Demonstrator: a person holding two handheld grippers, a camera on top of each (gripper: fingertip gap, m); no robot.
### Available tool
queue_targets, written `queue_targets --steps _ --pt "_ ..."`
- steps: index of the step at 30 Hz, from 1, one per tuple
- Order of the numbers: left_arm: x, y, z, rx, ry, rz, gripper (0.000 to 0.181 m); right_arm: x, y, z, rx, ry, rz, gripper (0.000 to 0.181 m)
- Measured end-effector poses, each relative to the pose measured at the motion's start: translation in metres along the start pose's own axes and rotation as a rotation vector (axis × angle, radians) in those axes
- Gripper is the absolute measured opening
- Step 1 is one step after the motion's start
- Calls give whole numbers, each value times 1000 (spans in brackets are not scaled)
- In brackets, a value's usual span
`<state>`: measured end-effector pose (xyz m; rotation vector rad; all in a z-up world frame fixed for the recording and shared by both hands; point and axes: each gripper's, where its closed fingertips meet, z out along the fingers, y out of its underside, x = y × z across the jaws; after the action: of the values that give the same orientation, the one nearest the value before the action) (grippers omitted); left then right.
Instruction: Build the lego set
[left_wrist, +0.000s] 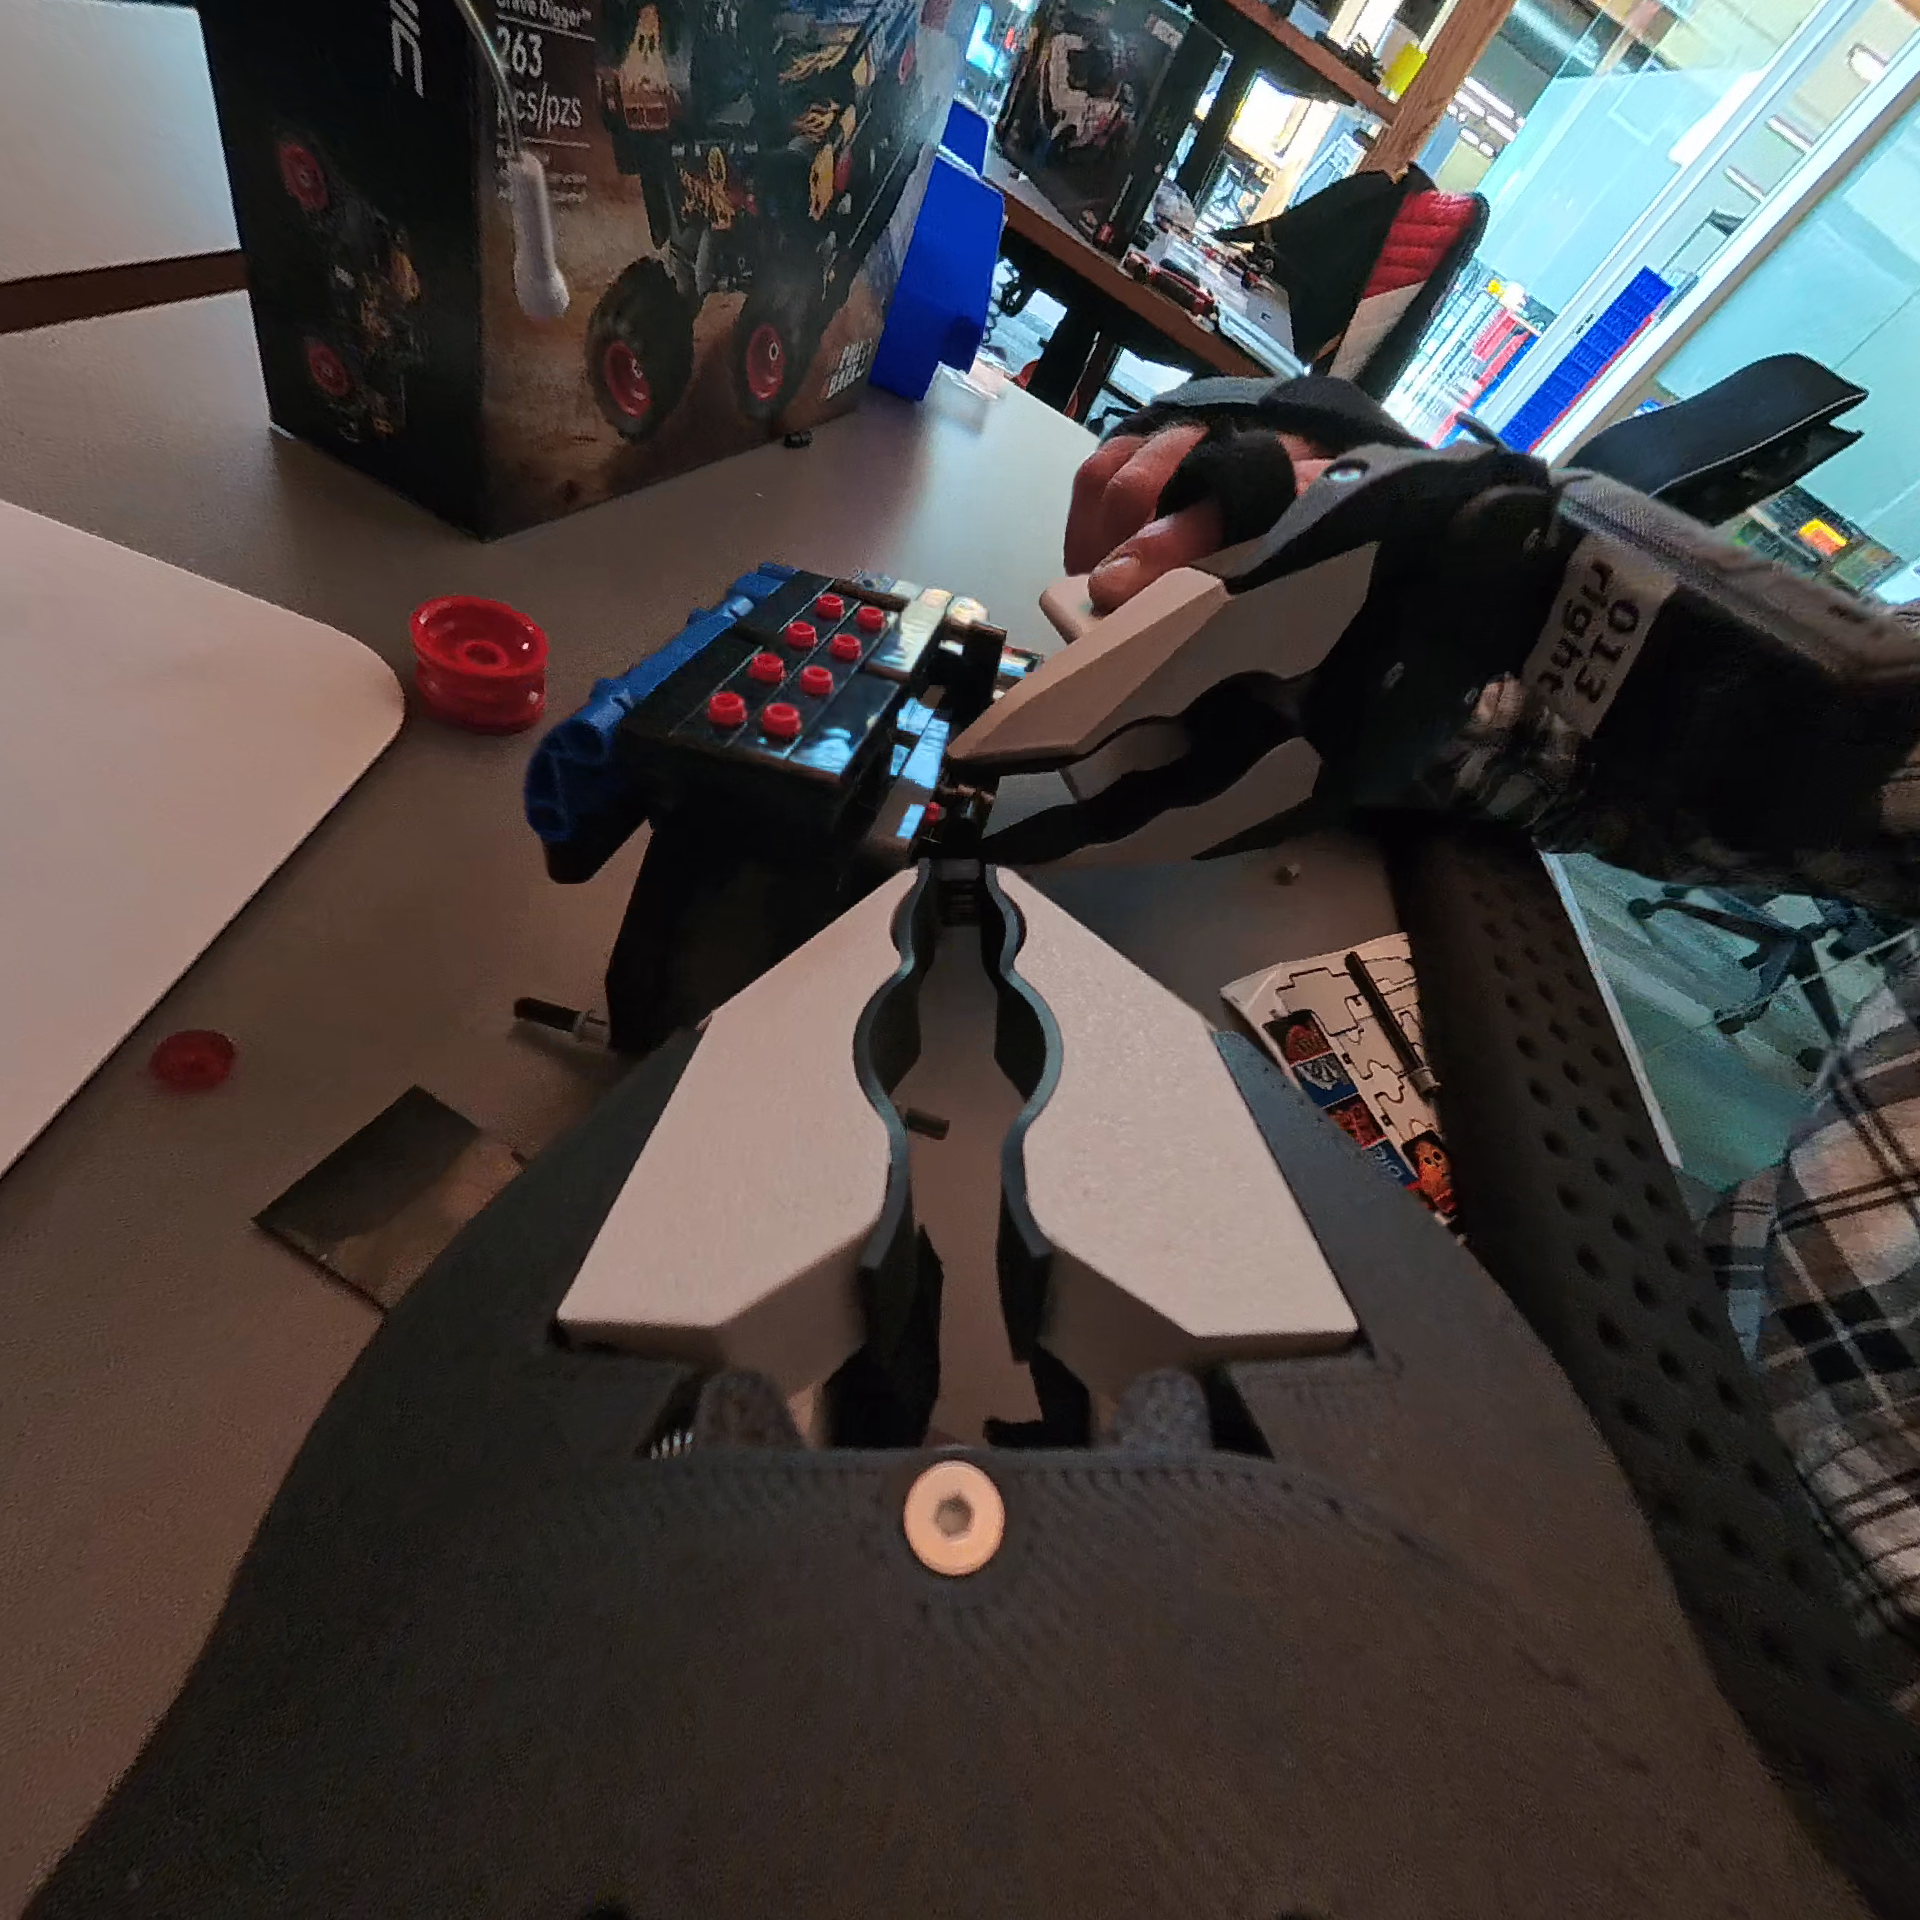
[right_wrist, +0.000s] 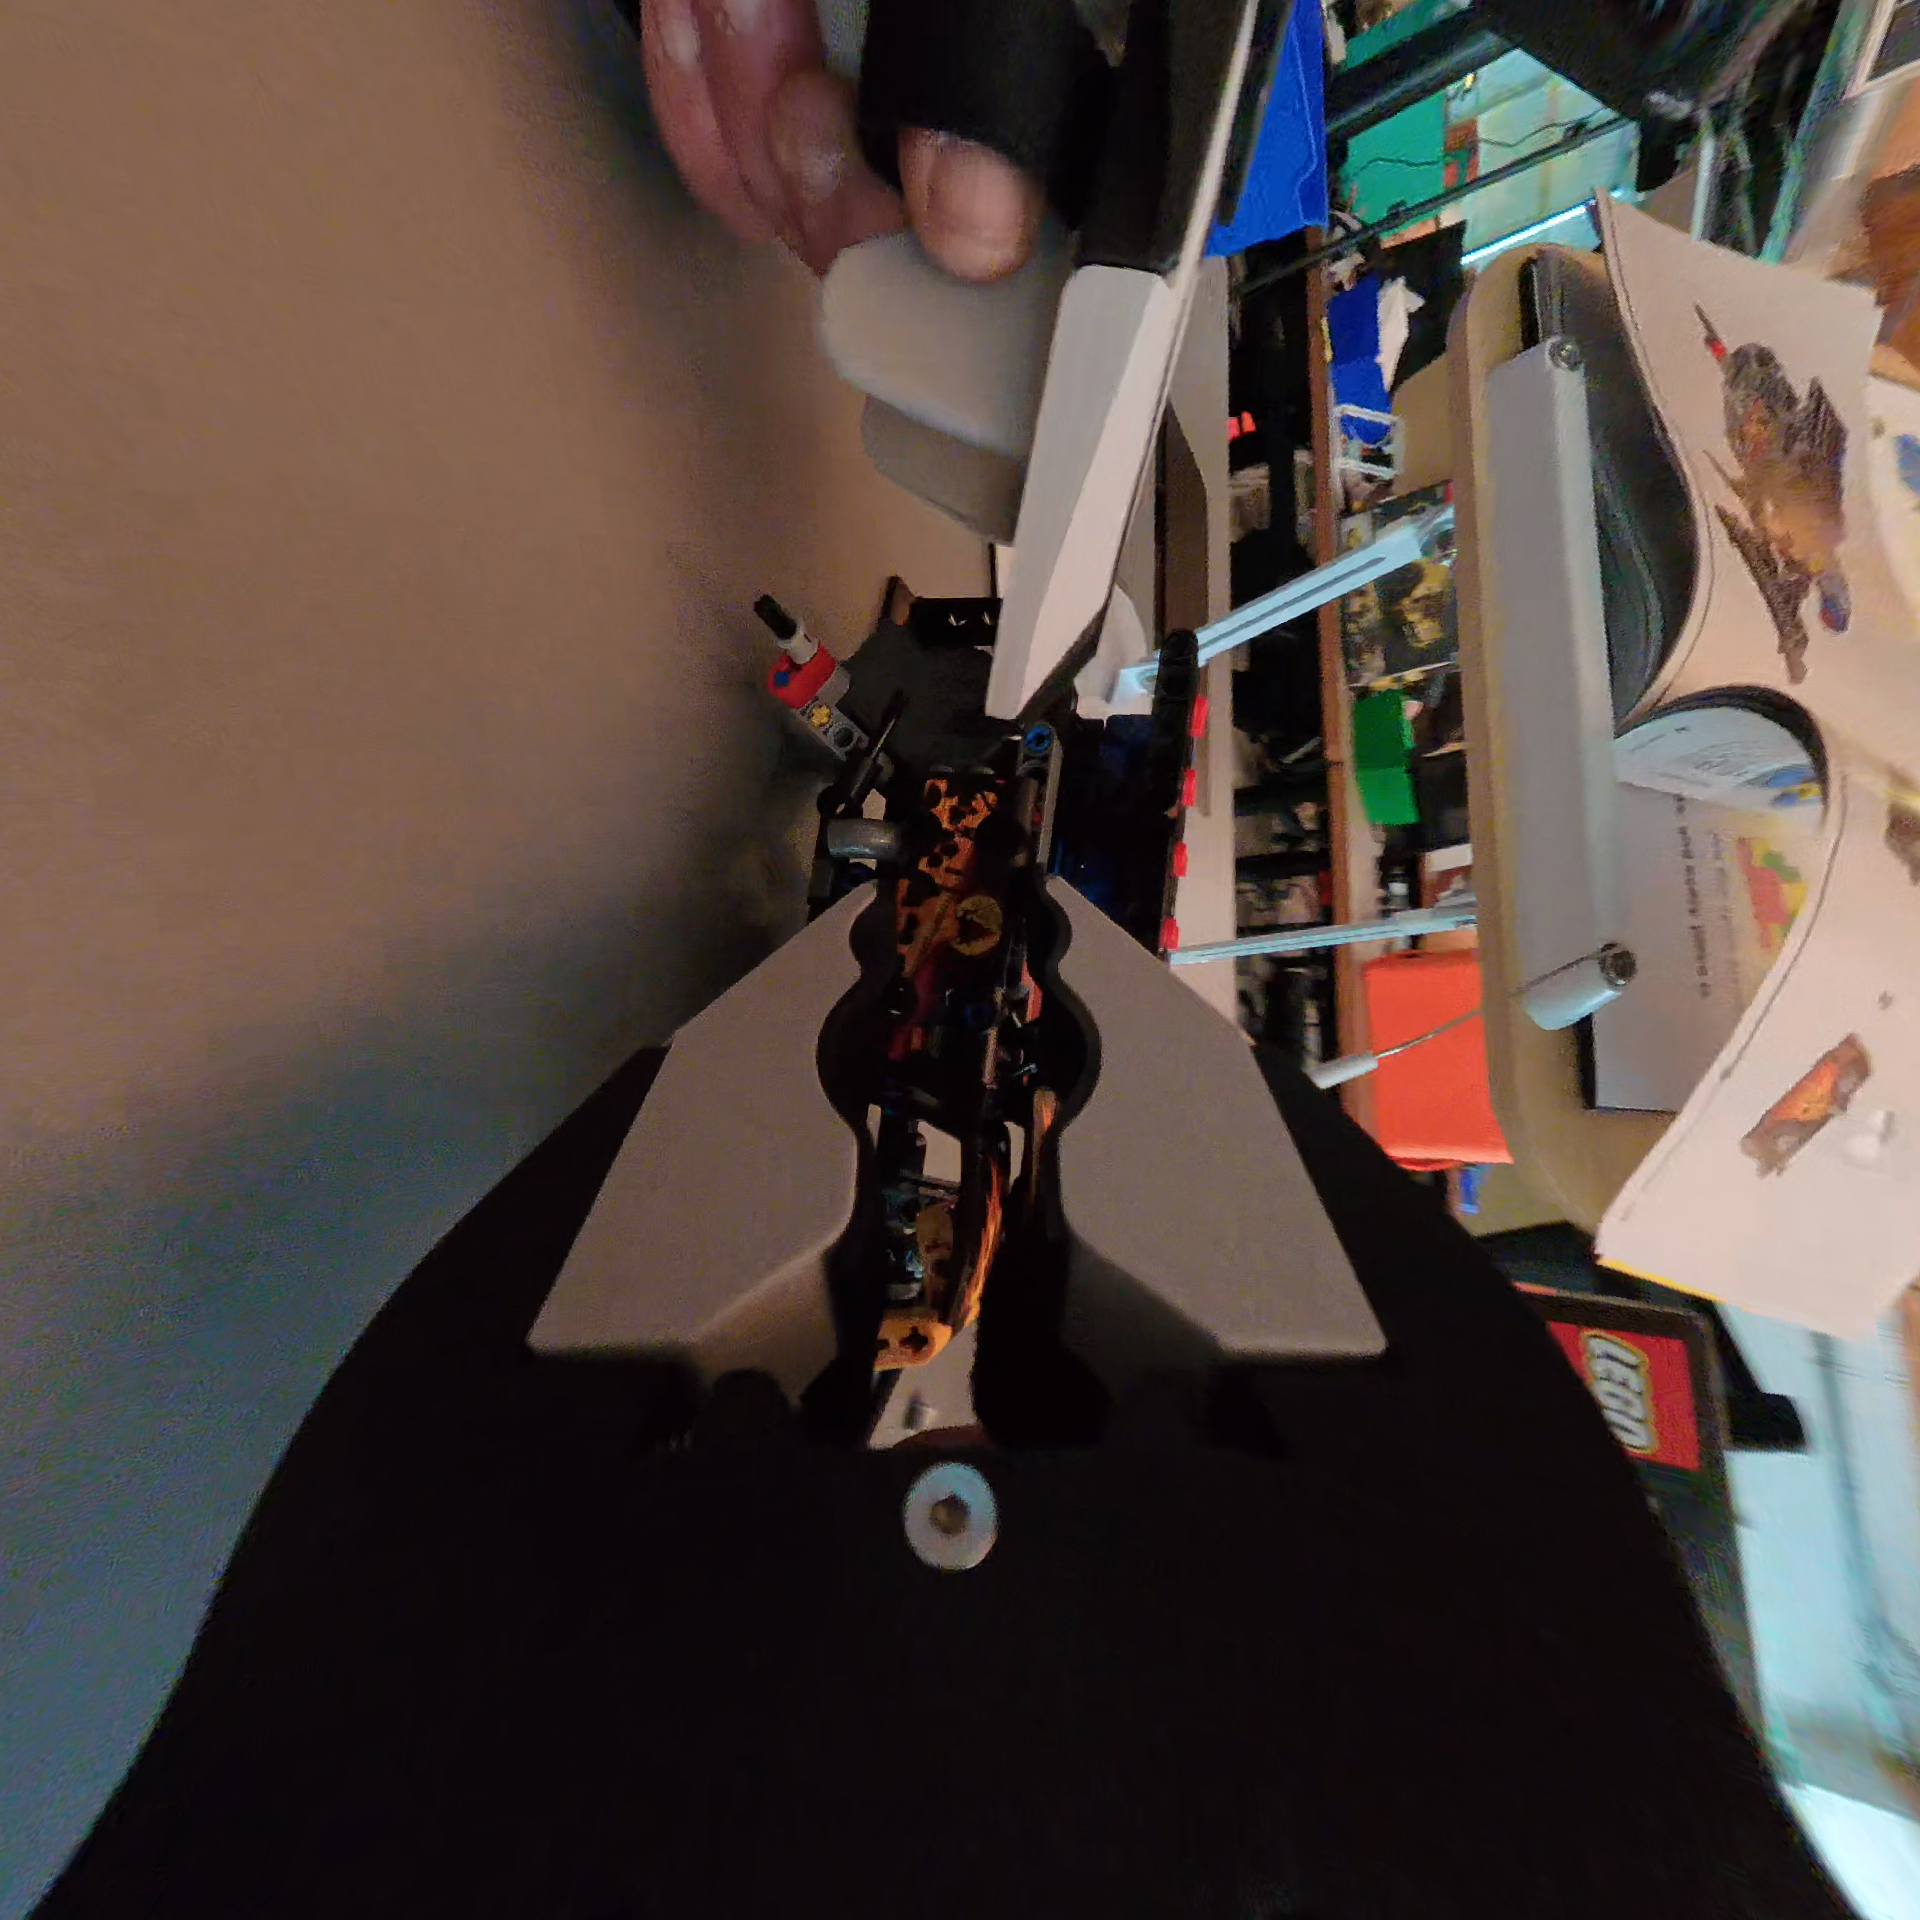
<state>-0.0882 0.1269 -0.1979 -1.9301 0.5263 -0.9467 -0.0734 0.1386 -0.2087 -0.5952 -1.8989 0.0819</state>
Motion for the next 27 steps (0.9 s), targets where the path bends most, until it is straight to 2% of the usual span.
queue_targets --steps 5,10,13,17,20,27 --pt "23 -3 0 -6 51 -66 6 4 -7 -16 81 -124 138 21" --pt "44 -19 -4 11 57 -155 6 15 -22 -41 185 -262 297 21" --pt "54 -19 -2 -6 72 -207 6 5 -30 -49 200 -386 326 22" --pt "47 -9 0 -22 43 -240 7 -7 -34 -39 207 -405 329 21" --pt "43 -8 -3 17 103 -299 6 -7 -36 -38 238 -417 365 21" --pt "48 -6 -9 -1 121 -281 6 -4 -36 -36 286 -431 426 21"
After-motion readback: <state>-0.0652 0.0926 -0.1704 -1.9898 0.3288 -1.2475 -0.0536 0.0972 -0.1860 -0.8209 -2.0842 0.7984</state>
